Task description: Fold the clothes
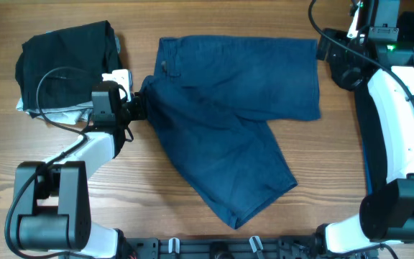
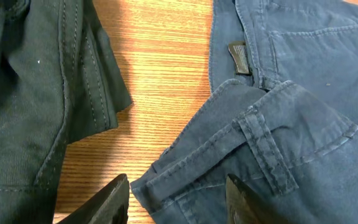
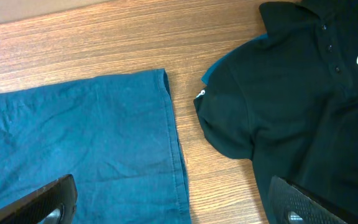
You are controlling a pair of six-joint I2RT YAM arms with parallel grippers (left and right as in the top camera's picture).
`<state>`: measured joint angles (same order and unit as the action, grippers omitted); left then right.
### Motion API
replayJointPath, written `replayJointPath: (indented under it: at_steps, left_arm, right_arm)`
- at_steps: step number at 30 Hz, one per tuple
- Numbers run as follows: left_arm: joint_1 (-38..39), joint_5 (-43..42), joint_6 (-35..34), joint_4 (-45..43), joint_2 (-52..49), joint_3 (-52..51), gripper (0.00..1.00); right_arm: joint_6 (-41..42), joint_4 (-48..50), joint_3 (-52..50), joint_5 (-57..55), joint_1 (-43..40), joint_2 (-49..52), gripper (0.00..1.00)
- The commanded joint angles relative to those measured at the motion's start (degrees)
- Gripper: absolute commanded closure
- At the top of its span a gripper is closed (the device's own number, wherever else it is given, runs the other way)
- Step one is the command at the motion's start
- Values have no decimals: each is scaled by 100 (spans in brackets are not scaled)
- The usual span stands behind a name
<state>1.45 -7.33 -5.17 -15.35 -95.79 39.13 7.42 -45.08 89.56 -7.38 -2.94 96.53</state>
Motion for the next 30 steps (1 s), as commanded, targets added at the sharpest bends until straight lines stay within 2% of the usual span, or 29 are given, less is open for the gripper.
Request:
replayJointPath:
  at_steps: [1,6,13,14,16,17,19,21,24,25,27,30]
  left_arm:
    - [48,-52,48,-57,-153,31,50]
    - [70,-59,48,-352,-562,31,50]
    - [70,-52,48,-313,-634,31,53]
    - [70,-52,46,-282,-634,31,55]
    - [70,-52,42,-164,-634,31,73]
    - [70,-50,42,-133,-634,31,73]
    - [70,-50,44,-87,-634,31,74]
    - [68,-46,46,-74,-634,31,65]
    - [68,-48,44,-70,-636,31,65]
    - [70,-48,46,-66,-658,31,70]
    - [68,-48,46,-20,-715,31,75]
    - [68,-46,44,15,-772,31,93]
  right_arm:
    - [9,4,-4,-35,13,66,0]
    - [7,4,-4,-35,13,66,0]
    - [9,4,-4,-35,13,66,1]
    - [9,4,-4,-35,13,66,0]
    - [7,4,-4,-35,13,66,0]
    - [9,4,-4,-35,13,66,0]
    - [7,4,-4,-35,13,66,0]
    - [7,4,-4,-35,13,66,0]
    - [9,4,-4,-35,13,66,0]
    - [9,4,-4,-35,13,66,0]
    - [7,4,-4,-33,13,66,0]
    - [7,7,-4,-35,13,66,0]
